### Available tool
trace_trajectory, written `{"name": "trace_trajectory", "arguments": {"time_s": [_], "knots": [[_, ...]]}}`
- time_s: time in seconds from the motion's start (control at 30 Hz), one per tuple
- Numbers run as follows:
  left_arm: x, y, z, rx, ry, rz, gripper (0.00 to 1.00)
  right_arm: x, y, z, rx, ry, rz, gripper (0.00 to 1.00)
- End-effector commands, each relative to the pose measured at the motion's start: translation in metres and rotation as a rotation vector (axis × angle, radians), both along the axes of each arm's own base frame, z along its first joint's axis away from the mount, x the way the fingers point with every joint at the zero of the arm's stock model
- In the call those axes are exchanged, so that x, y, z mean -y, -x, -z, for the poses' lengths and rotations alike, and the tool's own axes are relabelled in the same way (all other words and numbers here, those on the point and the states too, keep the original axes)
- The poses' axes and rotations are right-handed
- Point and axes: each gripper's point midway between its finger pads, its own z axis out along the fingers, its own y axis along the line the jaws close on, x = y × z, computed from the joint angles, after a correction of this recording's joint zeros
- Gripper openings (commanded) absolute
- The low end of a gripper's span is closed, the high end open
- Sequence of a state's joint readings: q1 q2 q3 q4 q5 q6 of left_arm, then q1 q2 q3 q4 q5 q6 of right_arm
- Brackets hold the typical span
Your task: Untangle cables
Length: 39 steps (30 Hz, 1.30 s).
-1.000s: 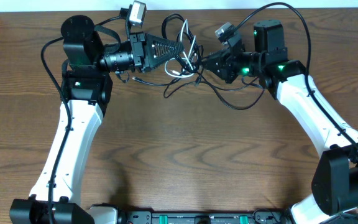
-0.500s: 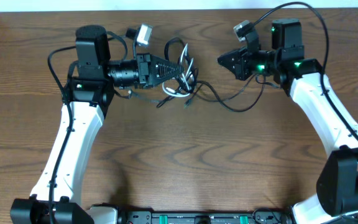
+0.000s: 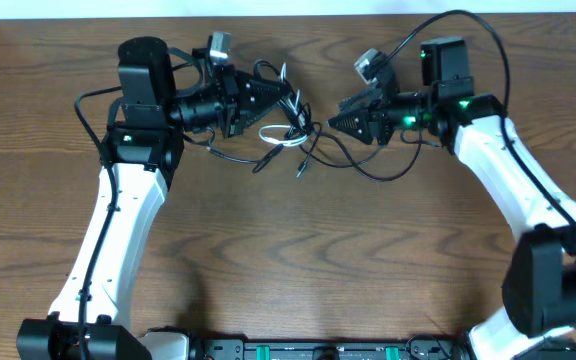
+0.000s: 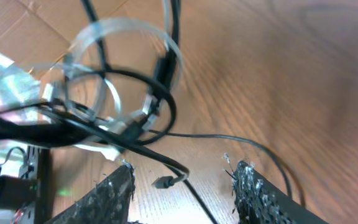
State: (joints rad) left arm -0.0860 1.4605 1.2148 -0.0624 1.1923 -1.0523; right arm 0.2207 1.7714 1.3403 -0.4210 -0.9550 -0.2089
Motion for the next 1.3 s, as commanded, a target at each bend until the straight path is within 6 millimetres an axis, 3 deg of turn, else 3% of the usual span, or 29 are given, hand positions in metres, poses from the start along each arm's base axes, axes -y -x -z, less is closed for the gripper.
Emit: {"name": "trace_trajectory", "arguments": {"time_s": [0.0, 0.23, 0.33, 0.43, 0.6, 1.03, 1.13, 1.27], "knots": [[-0.001, -0.004, -0.013, -0.107, 0.068, -0.036, 0.07, -0.01, 0.004, 0.012, -0.016, -0.044, -0.073, 0.51], [-0.001, -0.006, -0.019, -0.148, 0.101, -0.047, 0.07, -0.036, 0.005, 0.009, 0.042, -0.075, -0.127, 0.47], [-0.001, -0.006, -0.019, -0.192, 0.116, -0.053, 0.07, -0.039, -0.009, 0.019, 0.001, -0.007, -0.012, 0.36], [-0.001, -0.006, -0.019, -0.228, 0.129, -0.058, 0.08, -0.041, -0.018, 0.029, -0.015, 0.062, 0.082, 0.32], [-0.001, -0.006, -0.019, -0.258, 0.139, -0.062, 0.07, -0.06, -0.011, 0.027, 0.017, 0.064, 0.05, 0.33], [-0.001, -0.008, -0.027, -0.281, 0.172, -0.071, 0.07, -0.079, -0.008, 0.043, -0.037, 0.091, 0.09, 0.33], [-0.001, -0.008, -0.028, -0.273, 0.173, -0.071, 0.07, -0.08, -0.012, 0.056, -0.102, 0.084, 0.121, 0.27], [-0.001, -0.008, -0.028, -0.243, 0.162, -0.067, 0.07, -0.081, -0.014, 0.056, -0.114, 0.073, 0.134, 0.13]]}}
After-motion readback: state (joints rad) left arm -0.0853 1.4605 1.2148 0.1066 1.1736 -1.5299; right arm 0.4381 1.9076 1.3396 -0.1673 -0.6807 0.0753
